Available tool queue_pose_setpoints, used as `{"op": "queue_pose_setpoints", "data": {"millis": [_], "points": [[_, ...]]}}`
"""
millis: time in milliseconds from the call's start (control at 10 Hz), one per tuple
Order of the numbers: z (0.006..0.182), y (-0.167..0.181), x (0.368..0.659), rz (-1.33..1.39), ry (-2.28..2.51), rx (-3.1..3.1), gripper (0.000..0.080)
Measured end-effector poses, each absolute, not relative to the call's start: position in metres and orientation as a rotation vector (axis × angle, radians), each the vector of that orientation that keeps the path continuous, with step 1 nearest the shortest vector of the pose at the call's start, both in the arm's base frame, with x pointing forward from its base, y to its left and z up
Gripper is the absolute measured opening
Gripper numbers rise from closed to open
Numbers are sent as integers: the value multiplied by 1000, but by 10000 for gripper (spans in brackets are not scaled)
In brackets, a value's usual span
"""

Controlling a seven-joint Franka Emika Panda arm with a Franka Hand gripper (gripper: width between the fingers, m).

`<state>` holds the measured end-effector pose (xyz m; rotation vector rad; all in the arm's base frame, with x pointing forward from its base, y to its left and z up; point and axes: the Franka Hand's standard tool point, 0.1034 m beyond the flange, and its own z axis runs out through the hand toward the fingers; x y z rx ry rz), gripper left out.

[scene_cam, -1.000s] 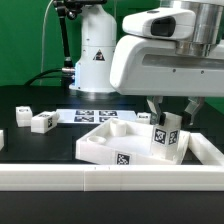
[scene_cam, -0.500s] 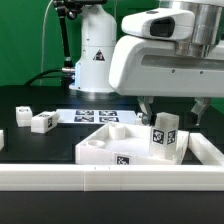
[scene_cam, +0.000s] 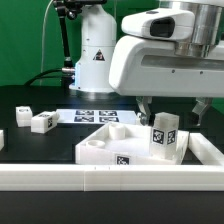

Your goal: Assemble one leg

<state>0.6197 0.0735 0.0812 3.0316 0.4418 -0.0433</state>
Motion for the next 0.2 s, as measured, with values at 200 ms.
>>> {"op": "queue_pose_setpoints", "data": {"millis": [200], "points": [[81, 73, 620, -43, 442, 3032, 649]]}}
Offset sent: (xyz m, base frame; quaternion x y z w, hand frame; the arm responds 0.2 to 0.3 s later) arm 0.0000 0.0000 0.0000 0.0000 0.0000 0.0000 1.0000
